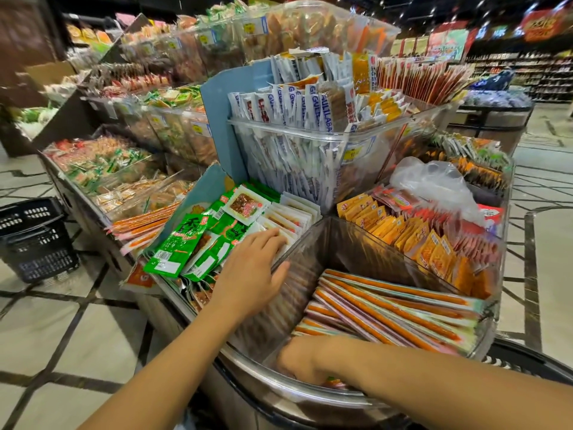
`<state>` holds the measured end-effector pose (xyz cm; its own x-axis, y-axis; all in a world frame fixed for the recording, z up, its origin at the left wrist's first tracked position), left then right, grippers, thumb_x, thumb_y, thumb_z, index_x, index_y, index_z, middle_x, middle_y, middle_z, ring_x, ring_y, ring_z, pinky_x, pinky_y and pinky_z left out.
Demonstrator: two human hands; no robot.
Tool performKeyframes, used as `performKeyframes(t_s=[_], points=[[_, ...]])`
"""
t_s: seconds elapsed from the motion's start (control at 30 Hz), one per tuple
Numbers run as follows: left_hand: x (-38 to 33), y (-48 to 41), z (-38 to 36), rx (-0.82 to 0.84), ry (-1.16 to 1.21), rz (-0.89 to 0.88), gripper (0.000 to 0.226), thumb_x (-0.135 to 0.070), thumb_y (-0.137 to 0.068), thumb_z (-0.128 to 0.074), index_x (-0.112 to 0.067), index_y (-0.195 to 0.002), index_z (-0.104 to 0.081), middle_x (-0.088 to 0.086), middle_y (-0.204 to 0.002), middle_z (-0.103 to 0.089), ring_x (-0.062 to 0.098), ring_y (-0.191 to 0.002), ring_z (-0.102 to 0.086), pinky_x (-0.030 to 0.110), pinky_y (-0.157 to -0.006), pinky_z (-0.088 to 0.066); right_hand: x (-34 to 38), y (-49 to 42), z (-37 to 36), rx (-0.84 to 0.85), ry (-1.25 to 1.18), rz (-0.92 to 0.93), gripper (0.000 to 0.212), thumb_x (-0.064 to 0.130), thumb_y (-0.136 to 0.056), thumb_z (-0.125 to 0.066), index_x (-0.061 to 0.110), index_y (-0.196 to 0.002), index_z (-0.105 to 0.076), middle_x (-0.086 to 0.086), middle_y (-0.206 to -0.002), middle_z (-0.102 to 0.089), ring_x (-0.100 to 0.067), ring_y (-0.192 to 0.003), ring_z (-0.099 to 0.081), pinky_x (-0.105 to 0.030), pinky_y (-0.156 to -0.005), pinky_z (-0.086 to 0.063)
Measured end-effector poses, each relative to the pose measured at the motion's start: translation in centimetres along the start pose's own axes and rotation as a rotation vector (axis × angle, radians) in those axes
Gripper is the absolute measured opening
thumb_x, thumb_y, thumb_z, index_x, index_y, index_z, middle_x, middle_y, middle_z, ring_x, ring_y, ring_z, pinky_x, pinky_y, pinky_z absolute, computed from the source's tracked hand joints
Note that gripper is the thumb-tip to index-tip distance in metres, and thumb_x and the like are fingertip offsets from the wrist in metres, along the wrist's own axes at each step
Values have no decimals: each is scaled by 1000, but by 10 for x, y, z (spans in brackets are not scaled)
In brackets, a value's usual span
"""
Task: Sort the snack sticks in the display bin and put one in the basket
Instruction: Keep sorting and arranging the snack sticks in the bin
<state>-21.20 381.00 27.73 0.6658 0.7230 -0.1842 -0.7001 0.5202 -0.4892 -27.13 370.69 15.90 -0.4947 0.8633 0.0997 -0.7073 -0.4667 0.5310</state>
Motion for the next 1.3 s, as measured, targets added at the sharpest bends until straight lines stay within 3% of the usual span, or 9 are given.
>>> performKeyframes(t_s=[0.2,0.4,0.5,0.67,0.9,1.03,1.13,1.2,1.3], points=[[2,-1,-2,-10,4,-2,45,-44,-99,-52,-21,-137,-55,-5,-151,-47,15,-140,-40,40,-117,-36,3,-4,-1,43,13,31,36,16,-94,-67,2,-126,-61,-20,-131,-60,-39,-114,-59,-47,-100,-50],[5,-2,-5,-19,17,-11,44,-45,-98,-54,-22,-135,-55,-6,-150,-47,15,-139,-40,41,-115,-37,9,20,24,-77,-75,20,18,12,-90,-64,9,-108,-68,-14,-108,-69,-30,-89,-60,-33,-73,-45],[5,-2,-5,-19,13,-14,44,-45,-98,-54,-23,-136,-55,-6,-150,-47,15,-139,-40,41,-115,-37,11,35,34,-112,-125,18,15,6,-88,-63,8,-101,-70,-12,-104,-70,-26,-85,-58,-33,-73,-44],[4,-1,-3,-26,21,-17,43,-44,-97,-55,-23,-135,-56,-7,-150,-47,15,-138,-41,40,-115,-38,11,64,56,-236,-131,-7,24,21,-88,-75,12,-109,-70,-7,-99,-70,-19,-82,-59,-33,-71,-47],[3,-1,-1,-48,45,-41,39,-42,-97,-58,-23,-131,-59,-7,-149,-49,15,-137,-43,36,-115,-36,-17,164,99,-735,-504,-115,13,21,-79,-72,13,-77,-62,1,-71,-60,-12,-65,-54,-35,-64,-46],[-9,0,11,-178,-37,-125,32,-39,-95,-52,-17,-112,-69,1,-129,-64,22,-116,-60,38,-98,-48,-31,221,118,-1004,-871,-114,15,3,-88,-70,-1,-97,-59,-19,-85,-67,-10,-52,-58,-25,-48,-47],[-38,9,23,-287,-8,-228,34,-40,-92,-49,-16,-104,-70,-1,-110,-68,20,-99,-63,32,-87,-45,-34,246,125,-1186,-1100,-54,11,1,-95,-61,-4,-102,-55,-23,-85,-71,-21,-46,-60,-26,-43,-48],[-64,22,21,-202,185,-188,37,-49,-94,-46,-23,-107,-69,-10,-104,-68,9,-97,-60,26,-85,-43,-34,253,126,-1242,-1215,-27,12,9,-103,-52,-2,-98,-53,-19,-76,-72,-25,-45,-61,-28,-42,-49],[-98,38,4,189,650,-50,38,-58,-96,-45,-32,-109,-69,-15,-103,-71,3,-97,-65,34,-87,-54,-34,256,123,-1290,-1275,-22,21,14,-107,-44,5,-90,-53,-15,-69,-72,-25,-43,-62,-30,-42,-48]])
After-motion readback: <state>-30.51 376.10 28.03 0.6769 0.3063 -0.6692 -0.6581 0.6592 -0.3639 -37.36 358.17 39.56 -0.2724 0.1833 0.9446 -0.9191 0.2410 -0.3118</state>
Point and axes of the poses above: each hand's wrist, its own y-axis away from the middle knuckle, its own z-axis out of the back of the hand, x = y × z, the point moved 3 cm from there along -y, towards the middle knuckle
